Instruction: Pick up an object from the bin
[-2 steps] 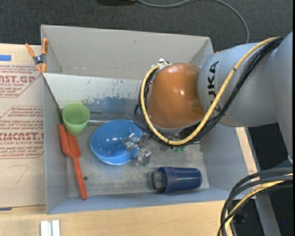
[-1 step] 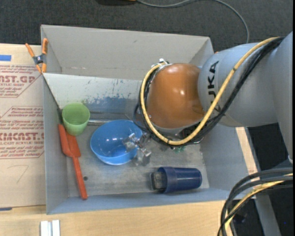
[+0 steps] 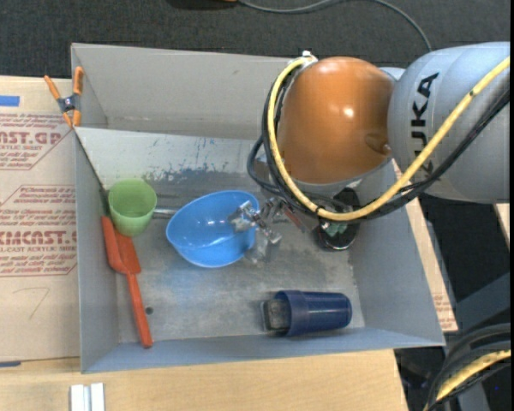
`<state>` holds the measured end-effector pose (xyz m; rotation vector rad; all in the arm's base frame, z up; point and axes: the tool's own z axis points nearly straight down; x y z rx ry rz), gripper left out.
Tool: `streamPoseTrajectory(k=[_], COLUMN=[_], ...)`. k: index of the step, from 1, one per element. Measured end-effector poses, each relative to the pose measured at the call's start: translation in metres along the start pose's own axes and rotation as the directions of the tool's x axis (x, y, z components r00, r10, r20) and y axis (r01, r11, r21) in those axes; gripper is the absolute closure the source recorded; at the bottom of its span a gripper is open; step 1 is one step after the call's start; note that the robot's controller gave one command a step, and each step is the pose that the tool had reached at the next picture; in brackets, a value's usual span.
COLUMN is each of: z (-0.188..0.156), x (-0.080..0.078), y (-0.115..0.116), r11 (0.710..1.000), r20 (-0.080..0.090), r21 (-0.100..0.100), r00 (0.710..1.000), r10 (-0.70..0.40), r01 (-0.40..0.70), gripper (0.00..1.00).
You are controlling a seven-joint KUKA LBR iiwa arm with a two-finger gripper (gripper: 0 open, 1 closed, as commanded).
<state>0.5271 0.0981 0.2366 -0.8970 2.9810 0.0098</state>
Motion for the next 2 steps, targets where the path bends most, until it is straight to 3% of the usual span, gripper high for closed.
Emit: streamPoseTrajectory(k=[1, 2], z=[-0.026, -0.0223], x=[0.0004, -0.0031], y=[0.0009, 0.0008], r11=[1.0, 0.999], r20=[0.002, 0.008], r21=[0.001, 0.005], r00=[1.0, 0.999], r10=[0.007, -0.035], r01=[-0.007, 0.035], gripper=[1.0, 1.0])
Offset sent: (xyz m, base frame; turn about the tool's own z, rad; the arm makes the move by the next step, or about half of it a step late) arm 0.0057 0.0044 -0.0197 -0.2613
